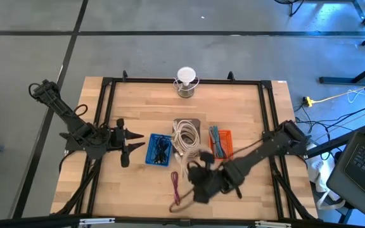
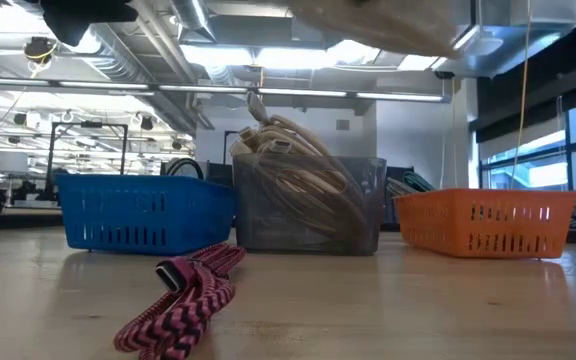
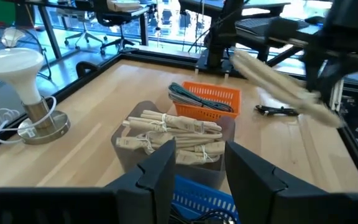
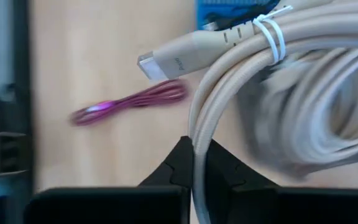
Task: Pick & Place USB Port
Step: Put the brown HDMI cable into the black bin
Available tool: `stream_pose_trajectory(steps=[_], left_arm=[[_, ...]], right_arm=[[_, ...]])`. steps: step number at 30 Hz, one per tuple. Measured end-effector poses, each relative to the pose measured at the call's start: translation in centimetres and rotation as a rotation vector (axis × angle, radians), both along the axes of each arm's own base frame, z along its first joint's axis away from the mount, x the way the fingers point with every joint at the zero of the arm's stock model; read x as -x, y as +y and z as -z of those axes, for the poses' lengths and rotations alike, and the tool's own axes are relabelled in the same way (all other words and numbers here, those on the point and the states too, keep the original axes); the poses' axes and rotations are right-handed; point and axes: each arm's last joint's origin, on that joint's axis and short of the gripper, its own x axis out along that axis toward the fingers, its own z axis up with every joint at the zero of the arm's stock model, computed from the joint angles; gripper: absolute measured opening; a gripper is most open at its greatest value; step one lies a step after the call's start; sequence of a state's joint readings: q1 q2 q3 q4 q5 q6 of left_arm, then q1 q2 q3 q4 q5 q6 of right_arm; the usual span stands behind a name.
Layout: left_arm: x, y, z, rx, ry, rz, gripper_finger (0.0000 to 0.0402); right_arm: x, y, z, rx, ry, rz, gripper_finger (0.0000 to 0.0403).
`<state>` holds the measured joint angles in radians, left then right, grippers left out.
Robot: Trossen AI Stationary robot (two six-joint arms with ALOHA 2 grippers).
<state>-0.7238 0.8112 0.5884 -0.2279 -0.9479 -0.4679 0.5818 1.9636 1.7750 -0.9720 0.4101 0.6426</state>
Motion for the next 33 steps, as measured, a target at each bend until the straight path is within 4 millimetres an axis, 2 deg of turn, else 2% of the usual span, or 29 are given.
stream_pose_trajectory(steps=[7, 11, 15, 19, 23, 26, 29, 33], left_arm=[[0.0, 0.0, 0.0, 0.002, 0.005, 0.014, 0.0129], [0.0, -0.2, 0.1, 0.018, 0.018, 0.054, 0.0129], [0.0, -0.2, 0.1, 0.025, 0.027, 0.078, 0.0129], [0.0, -0.2, 0.1, 0.006, 0.032, 0.083, 0.0129], [0.0, -0.2, 0.1, -0.014, 0.036, 0.088, 0.0129], [0.0, -0.2, 0.1, -0.017, 0.033, 0.081, 0.0129], [0.0, -0.2, 0.1, -0.017, 0.032, 0.081, 0.0129], [0.0, -0.2, 0.1, -0.012, 0.030, 0.078, 0.0129]], right_arm=[[-3.3, -7.1, 0.0, 0.080, 0.041, 0.009, 0.0016], [-3.6, -10.3, -2.0, 0.030, -0.084, -0.010, 0.0016], [-2.3, -11.6, -4.5, -0.059, -0.310, -0.072, 0.0016], [1.3, -12.2, -5.9, -0.073, -0.465, -0.054, 0.0016], [4.0, -12.3, -5.1, -0.129, -0.626, -0.052, 0.0016], [5.2, -12.5, -3.6, -0.203, -0.705, -0.062, 0.0016], [5.4, -13.0, -1.3, -0.238, -0.710, -0.057, 0.0016], [5.2, -14.2, 0.6, -0.282, -0.691, -0.010, 0.0016]])
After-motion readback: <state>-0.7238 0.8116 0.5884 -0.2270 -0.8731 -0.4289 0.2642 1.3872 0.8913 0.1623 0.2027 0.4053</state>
